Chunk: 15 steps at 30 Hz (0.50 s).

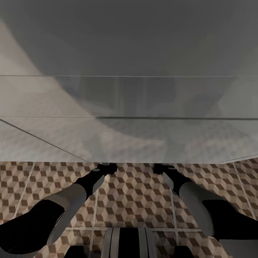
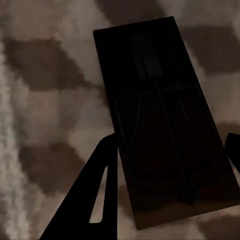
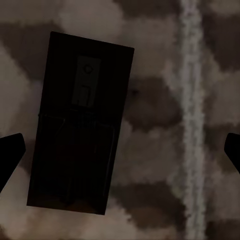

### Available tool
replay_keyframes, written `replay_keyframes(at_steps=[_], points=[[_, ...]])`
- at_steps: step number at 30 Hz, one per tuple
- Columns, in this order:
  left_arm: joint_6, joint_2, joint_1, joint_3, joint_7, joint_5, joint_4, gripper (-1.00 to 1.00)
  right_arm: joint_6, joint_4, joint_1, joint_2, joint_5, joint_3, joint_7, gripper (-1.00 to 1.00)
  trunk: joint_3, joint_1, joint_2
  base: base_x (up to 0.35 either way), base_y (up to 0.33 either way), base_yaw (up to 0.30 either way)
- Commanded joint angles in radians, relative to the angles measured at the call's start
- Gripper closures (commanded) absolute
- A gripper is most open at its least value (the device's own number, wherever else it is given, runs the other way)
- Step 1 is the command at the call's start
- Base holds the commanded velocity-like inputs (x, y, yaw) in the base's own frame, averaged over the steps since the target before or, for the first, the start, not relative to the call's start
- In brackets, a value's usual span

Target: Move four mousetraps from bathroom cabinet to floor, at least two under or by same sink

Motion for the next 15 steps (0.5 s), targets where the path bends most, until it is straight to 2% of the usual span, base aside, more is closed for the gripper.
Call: replay_keyframes(at_steps=[1, 15], points=[[0.006, 0.001, 0.000, -0.008, 0.005, 0.009, -0.002, 1.00, 0.005, -0.002, 0.000, 0.000, -0.006, 0.002, -0.004, -1.00, 0.000, 0.000, 0.000, 0.000, 0.000, 0.000], [0.008, 0.001, -0.015, -0.008, 0.004, 0.010, -0.002, 1.00, 0.005, -0.002, 0.000, 0.000, -0.006, 0.002, -0.004, -1.00, 0.000, 0.000, 0.000, 0.000, 0.000, 0.000]])
